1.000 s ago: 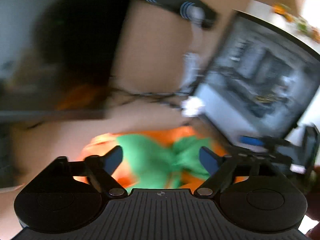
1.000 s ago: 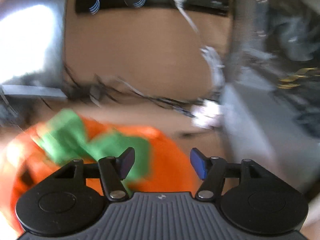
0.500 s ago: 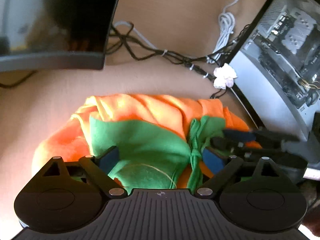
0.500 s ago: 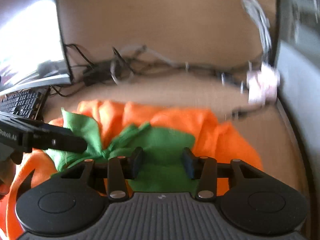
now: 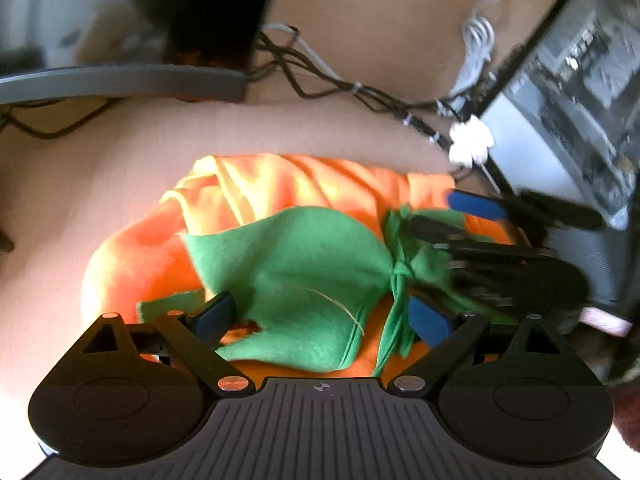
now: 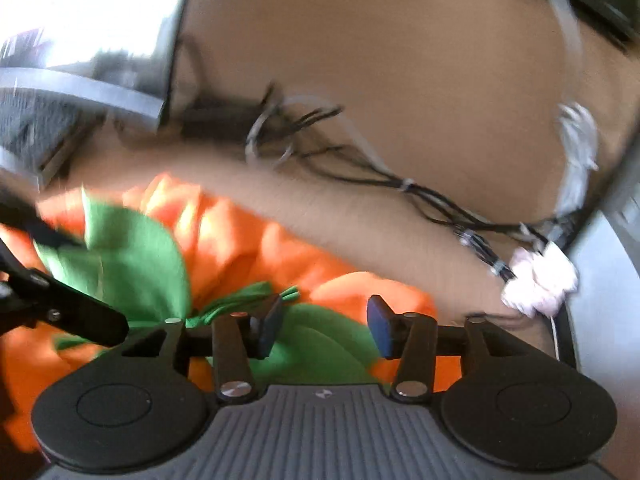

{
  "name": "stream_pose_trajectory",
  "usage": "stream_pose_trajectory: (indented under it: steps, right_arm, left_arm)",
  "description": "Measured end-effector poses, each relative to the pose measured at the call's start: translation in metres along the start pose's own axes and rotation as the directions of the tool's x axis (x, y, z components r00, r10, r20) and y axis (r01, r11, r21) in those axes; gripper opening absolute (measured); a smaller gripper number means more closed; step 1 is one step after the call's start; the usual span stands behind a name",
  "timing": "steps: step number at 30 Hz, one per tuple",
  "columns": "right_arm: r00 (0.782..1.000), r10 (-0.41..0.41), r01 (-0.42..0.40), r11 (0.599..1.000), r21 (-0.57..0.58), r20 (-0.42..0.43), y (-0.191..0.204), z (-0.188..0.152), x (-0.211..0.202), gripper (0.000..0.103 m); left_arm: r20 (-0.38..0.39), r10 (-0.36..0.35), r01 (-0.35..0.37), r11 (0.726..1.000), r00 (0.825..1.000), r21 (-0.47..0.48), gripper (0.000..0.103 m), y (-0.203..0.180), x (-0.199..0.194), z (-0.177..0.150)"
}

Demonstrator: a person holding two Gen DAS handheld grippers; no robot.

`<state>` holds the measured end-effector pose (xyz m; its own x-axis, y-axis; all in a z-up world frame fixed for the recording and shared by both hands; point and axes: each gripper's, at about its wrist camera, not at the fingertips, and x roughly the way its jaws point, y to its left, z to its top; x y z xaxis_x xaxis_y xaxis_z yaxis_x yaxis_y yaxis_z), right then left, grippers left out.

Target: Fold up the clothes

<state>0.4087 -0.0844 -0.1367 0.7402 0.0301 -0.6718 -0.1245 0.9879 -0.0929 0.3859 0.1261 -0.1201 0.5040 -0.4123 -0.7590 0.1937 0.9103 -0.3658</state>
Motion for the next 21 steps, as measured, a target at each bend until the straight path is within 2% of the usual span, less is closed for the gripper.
stream_pose_trajectory:
  steps: [3, 6, 8, 10, 11, 12, 16, 19, 21]
  right_arm:
    - [1.0, 0.013, -0.012, 0.998, 0.063, -0.013, -0.015, -0.002, -0.012, 0.052]
    - [0.995, -0.024, 0.027, 0.999, 0.031, -0.093, -0.026, -0.015, -0.001, 0.052]
    - [0.998, -0.004, 0.007, 0.999, 0.034, -0.068, -0.031, -0.008, -0.007, 0.053]
    - [0.999, 0.041, -0.041, 0.998, 0.04, -0.018, -0.032, 0.01, -0.011, 0.065]
    - [0.997, 0.078, -0.078, 0.996, 0.04, 0.002, -0.032, 0.021, -0.01, 0.076]
    - [0.992, 0.123, -0.123, 0.992, 0.026, 0.008, -0.029, 0.032, -0.003, 0.081]
    - [0.965, 0.259, -0.261, 0.964, -0.054, -0.032, -0.009, 0.059, 0.04, 0.081]
    - [0.942, 0.323, -0.329, 0.942, -0.062, -0.091, -0.002, 0.064, 0.077, 0.081]
    - [0.918, 0.371, -0.378, 0.925, -0.03, -0.138, -0.002, 0.065, 0.094, 0.08]
  left_arm:
    - [0.009, 0.008, -0.008, 0.999, 1.0, -0.031, 0.096, 0.007, -0.006, -0.001]
    - [-0.006, 0.049, -0.049, 0.998, 0.999, -0.033, 0.096, 0.01, -0.003, -0.004]
    - [-0.019, 0.077, -0.078, 0.997, 0.997, -0.023, 0.096, 0.012, 0.0, -0.006]
    - [-0.019, 0.088, -0.089, 0.996, 0.996, -0.024, 0.096, 0.014, 0.002, -0.007]
    - [-0.015, 0.088, -0.089, 0.996, 0.996, -0.027, 0.097, 0.015, 0.002, -0.007]
    - [-0.011, 0.089, -0.089, 0.996, 0.996, -0.031, 0.097, 0.017, 0.003, -0.006]
    - [0.011, 0.083, -0.082, 0.994, 0.996, -0.071, 0.097, 0.02, -0.006, -0.003]
    - [0.041, 0.098, -0.095, 0.992, 0.994, -0.084, 0.097, 0.027, -0.027, -0.005]
    - [0.061, 0.108, -0.1, 0.987, 0.992, -0.127, 0.097, 0.04, -0.046, -0.01]
